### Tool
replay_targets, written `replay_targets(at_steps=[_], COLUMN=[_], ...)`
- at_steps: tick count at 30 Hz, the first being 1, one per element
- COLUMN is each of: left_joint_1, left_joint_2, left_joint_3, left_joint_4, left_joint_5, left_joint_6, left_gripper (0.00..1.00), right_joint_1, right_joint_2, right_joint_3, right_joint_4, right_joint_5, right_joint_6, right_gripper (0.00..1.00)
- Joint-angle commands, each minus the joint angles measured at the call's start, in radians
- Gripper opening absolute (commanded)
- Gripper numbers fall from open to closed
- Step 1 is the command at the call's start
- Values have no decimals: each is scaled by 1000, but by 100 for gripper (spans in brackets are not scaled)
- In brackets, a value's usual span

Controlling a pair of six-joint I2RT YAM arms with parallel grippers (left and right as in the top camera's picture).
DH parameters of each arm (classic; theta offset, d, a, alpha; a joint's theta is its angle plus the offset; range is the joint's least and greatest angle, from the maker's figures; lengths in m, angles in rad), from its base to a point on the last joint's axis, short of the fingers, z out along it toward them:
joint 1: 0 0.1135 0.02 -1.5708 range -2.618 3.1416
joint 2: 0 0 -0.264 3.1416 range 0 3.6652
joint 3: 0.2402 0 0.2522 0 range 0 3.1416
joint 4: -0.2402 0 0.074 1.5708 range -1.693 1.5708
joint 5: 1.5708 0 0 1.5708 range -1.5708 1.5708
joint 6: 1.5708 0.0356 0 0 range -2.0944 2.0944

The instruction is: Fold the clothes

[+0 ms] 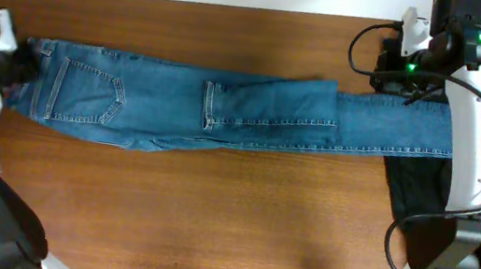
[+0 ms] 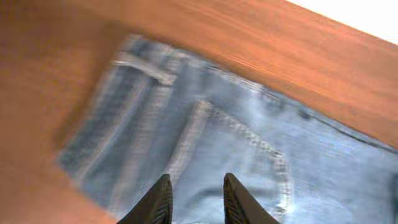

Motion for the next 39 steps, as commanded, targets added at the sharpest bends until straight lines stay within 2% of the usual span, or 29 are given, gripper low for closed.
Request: replay_targets(at_steps=[1, 7, 12, 14, 16, 22, 28, 33, 36, 37, 38, 39], left_joint_1=[-102, -209, -232, -225, -210, -110, 6, 51, 58, 58, 58, 58], left_joint_2=[85, 237, 368, 402, 421, 424, 424, 424, 424, 424, 424, 424], left_joint_3=[-4, -4, -4, -4, -4, -3, -3, -3, -3, -3, -3, -3], left_joint_4=[15, 90, 106, 88, 63, -2, -14, -10, -10, -10, -11, -11], left_joint_5=[31, 30, 29, 6, -34, -177, -113, -86, -82, -65, -39, -18], left_joint_6=[23, 23, 23, 22, 22, 22, 22, 22, 22, 22, 22, 22], left_gripper=[27, 27, 27, 16, 6, 6, 7, 9, 19, 30, 50, 63], right_joint_1=[2, 2, 2, 2, 2, 2, 13, 81, 150, 175, 208, 232], right_joint_2=[2, 2, 2, 2, 2, 2, 2, 5, 18, 24, 37, 45], right_joint_3=[6, 6, 6, 6, 6, 6, 4, 4, 4, 4, 4, 4], right_joint_4=[-14, -28, -40, -47, -50, -52, -55, -47, -31, -25, -13, -5], right_joint_5=[9, 9, 10, 9, 10, 9, -44, -43, -43, -43, -43, -43], right_joint_6=[-8, -9, -9, -8, -9, -8, -9, -9, -8, -9, -9, -9], right_gripper=[49, 49, 49, 49, 49, 49, 49, 49, 49, 51, 52, 54])
